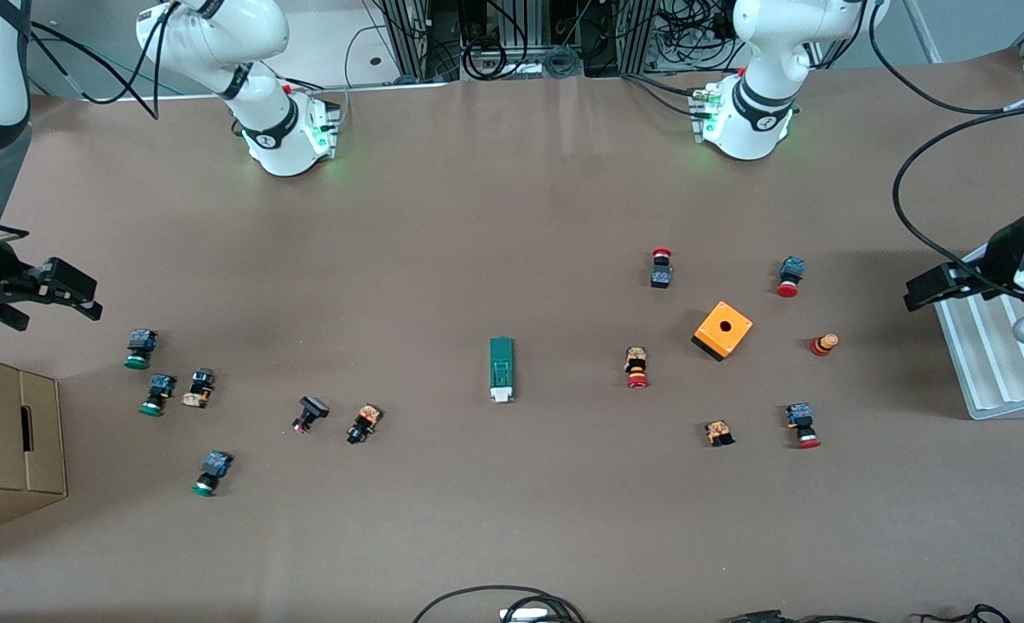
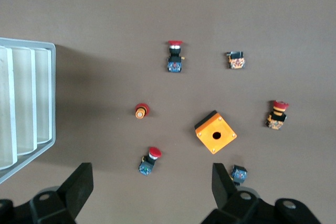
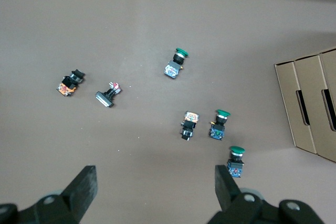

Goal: Close load switch with both arms

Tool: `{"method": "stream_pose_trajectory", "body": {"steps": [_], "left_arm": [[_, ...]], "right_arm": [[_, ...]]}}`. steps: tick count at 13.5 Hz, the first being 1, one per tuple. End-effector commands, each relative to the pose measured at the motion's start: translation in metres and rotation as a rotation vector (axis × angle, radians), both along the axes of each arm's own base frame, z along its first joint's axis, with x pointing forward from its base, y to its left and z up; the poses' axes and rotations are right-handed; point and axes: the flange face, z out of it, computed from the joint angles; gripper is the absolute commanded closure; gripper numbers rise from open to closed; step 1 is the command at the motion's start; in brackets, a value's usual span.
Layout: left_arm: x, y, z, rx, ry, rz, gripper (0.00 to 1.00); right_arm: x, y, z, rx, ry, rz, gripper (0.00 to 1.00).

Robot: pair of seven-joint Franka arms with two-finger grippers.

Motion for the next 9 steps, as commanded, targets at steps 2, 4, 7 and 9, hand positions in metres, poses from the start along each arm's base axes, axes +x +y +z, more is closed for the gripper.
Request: {"method": "stream_pose_trajectory", "body": {"steps": [2, 4, 7, 9], "left_arm": [[-0.012, 0.001, 0.007, -0.013, 0.003, -0.037, 0.0], [-0.025, 0.0, 0.002, -0.011, -0.016, -0.037, 0.0], [-0.03, 0.0, 0.004, 0.002, -0.059, -0.043, 0.0], [-0.021, -0.006, 0.008, 0.002, -0.068, -0.048, 0.0]], "right_arm": [[0.004, -0.003, 0.004, -0.026, -0.007, 0.013, 0.0], [0.006, -0.004, -0.001, -0.025, 0.004, 0.01, 0.0], [0.006, -0.004, -0.001, -0.026, 0.002, 0.008, 0.0], [0.006, -0.005, -0.002, -0.025, 0.004, 0.007, 0.0]]}}
